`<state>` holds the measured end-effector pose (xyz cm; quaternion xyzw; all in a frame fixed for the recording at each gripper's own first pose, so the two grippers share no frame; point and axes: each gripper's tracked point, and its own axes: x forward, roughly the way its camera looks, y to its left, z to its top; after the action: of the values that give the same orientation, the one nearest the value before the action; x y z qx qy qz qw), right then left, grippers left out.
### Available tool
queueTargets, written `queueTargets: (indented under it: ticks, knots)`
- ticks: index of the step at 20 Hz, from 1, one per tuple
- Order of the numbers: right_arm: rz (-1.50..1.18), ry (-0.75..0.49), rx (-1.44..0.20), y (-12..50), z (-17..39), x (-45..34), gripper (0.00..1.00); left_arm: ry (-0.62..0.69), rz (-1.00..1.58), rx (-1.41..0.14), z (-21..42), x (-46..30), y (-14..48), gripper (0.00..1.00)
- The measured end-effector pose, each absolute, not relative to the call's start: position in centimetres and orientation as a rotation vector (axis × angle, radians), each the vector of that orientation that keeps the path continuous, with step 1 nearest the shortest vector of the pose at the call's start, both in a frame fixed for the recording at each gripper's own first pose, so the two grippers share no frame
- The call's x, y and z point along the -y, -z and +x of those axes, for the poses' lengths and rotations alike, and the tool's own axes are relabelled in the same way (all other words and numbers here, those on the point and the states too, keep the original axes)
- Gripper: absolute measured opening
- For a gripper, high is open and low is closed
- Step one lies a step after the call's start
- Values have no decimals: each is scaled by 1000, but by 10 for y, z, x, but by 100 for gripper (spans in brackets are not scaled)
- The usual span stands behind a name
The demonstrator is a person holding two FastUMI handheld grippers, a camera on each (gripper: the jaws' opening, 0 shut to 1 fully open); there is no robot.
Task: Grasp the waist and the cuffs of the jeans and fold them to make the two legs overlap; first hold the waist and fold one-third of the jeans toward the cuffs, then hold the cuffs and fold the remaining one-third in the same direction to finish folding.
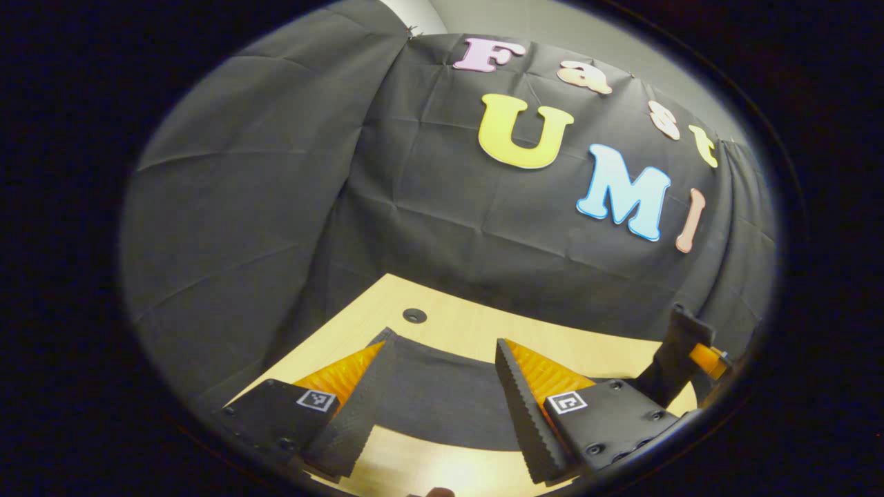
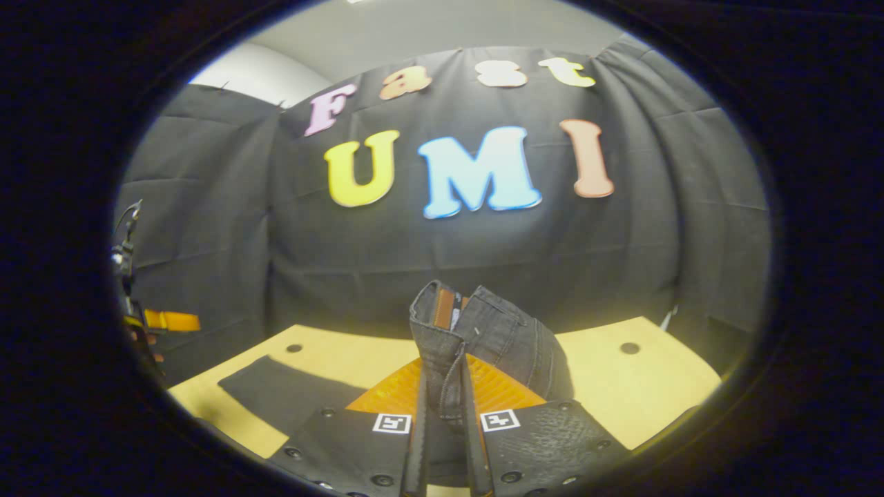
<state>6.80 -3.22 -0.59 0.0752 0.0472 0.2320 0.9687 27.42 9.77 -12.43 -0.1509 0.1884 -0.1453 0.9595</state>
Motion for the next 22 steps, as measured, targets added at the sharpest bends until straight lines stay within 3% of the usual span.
queueTargets:
  ticks: [1,2,3,4,6,8,9,11,12,13,14,17,22]
  knots:
    - [134,-497,-102,6,77,36,17,296,-295,-392,275,-96,127,95]
    - [127,-520,-125,14,86,33,21,293,-275,-400,275,-98,132,95]
    - [129,-545,-157,19,92,28,17,285,-258,-405,278,-98,135,95]
    - [128,-559,-195,21,103,27,21,271,-245,-411,279,-101,138,95]
    - [132,-581,-267,23,124,23,19,232,-214,-436,283,-110,149,95]
    - [123,-606,-296,29,143,25,27,196,-230,-476,286,-122,164,95]
    - [109,-611,-296,27,149,30,34,177,-260,-501,287,-127,172,95]
    - [88,-619,-295,12,157,39,70,130,-336,-564,292,-140,193,97]
    - [75,-612,-284,11,147,34,78,106,-389,-592,296,-145,205,97]
    - [64,-595,-273,4,139,40,94,84,-450,-621,297,-149,214,97]
    - [53,-578,-257,-1,132,52,97,59,-510,-642,300,-153,226,97]
    - [20,-492,-180,-41,132,88,97,-17,-602,-670,301,-176,257,97]
    - [18,-411,-147,-69,125,120,97,-34,-467,-648,330,-194,293,99]
